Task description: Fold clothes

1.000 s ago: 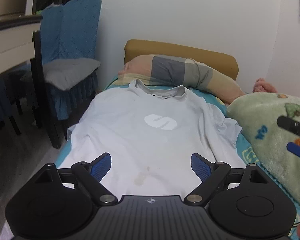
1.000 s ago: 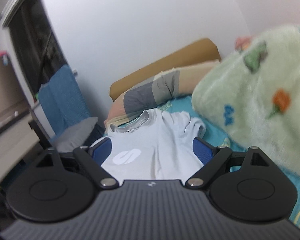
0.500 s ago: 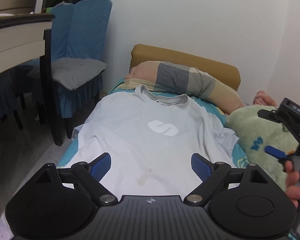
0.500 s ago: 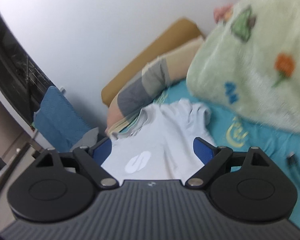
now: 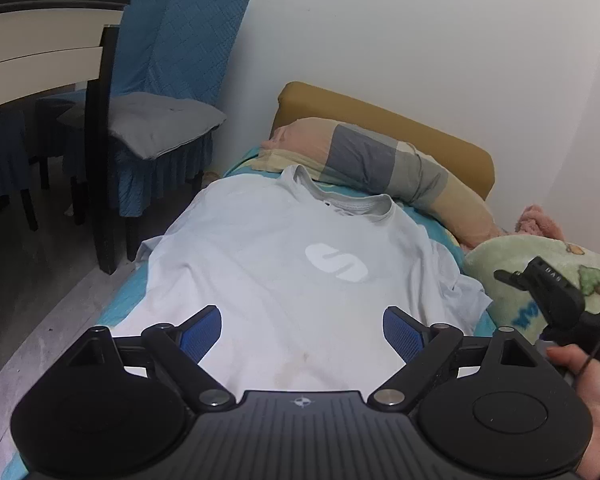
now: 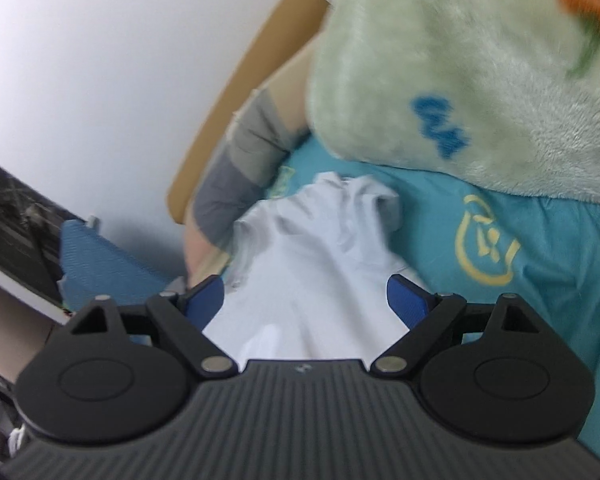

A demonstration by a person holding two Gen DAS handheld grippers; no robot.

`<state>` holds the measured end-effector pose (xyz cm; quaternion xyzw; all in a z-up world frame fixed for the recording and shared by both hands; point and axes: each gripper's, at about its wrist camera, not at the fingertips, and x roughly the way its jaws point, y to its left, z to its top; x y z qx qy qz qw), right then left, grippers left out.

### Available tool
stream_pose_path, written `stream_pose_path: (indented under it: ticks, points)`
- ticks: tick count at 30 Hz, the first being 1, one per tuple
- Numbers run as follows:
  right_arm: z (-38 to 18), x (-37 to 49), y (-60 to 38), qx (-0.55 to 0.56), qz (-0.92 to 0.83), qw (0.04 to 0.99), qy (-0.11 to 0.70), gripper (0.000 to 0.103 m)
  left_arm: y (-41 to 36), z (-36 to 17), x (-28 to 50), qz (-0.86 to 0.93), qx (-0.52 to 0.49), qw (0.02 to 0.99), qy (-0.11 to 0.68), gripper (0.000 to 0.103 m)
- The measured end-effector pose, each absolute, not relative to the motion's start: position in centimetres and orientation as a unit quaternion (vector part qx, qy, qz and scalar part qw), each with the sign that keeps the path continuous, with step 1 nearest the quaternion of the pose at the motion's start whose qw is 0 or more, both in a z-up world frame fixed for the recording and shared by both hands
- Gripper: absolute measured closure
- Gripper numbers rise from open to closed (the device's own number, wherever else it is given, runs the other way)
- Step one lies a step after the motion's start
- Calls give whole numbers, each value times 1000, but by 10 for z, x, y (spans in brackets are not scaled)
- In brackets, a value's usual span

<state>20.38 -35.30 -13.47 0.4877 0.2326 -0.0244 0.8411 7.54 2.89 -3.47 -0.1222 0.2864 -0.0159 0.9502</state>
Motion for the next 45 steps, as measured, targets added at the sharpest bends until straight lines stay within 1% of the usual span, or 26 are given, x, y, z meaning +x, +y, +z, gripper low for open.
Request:
stream_pose_path:
  ticks: [6, 9, 10, 12, 15, 16, 18, 20, 21, 22, 24, 29, 34, 37, 41, 45]
  points:
    - [-179, 262, -372, 504, 3, 832, 232, 12, 32, -60, 106, -21, -135, 946, 294, 13]
    - [-189, 288, -373, 495, 22, 843, 211, 12, 36, -76, 120, -20, -151, 938, 310, 13]
    - [-192, 297, -372, 491, 29, 847, 202, 15, 38, -79, 123, -18, -154, 937, 313, 13]
    - [-195, 316, -370, 492, 66, 847, 190, 25, 41, -87, 130, -14, -159, 934, 319, 13]
    - [-198, 342, -361, 478, 93, 854, 182, 25, 45, -97, 139, -8, -168, 929, 329, 13]
    - [-198, 347, -359, 476, 89, 856, 182, 27, 46, -100, 141, -7, -170, 927, 334, 13]
    - [-197, 357, -357, 474, 77, 858, 182, 26, 47, -106, 146, -8, -177, 922, 345, 13]
    - [-194, 366, -357, 472, 63, 859, 188, 35, 47, -110, 148, -8, -180, 919, 351, 13]
    - [-192, 368, -358, 470, 54, 858, 198, 60, 46, -111, 148, -7, -179, 919, 352, 13]
    - [-187, 368, -358, 460, 42, 863, 207, 93, 46, -111, 149, -5, -176, 919, 354, 13]
    - [-171, 363, -358, 430, 20, 877, 213, 93, 44, -110, 149, -4, -172, 920, 352, 13]
    - [-118, 339, -367, 358, -18, 918, 169, 93, 46, -99, 142, -2, -172, 925, 339, 13]
    - [-70, 326, -359, 257, -54, 951, 164, 93, 56, -85, 136, 4, -196, 924, 329, 13]
    - [-44, 322, -321, 152, -72, 972, 163, 93, 65, -78, 133, 16, -203, 924, 323, 13]
    - [-27, 318, -248, 16, -75, 986, 151, 93, 79, -74, 129, 37, -211, 922, 323, 13]
    - [-44, 330, -150, -106, -26, 980, 169, 92, 102, -75, 127, 59, -228, 917, 321, 13]
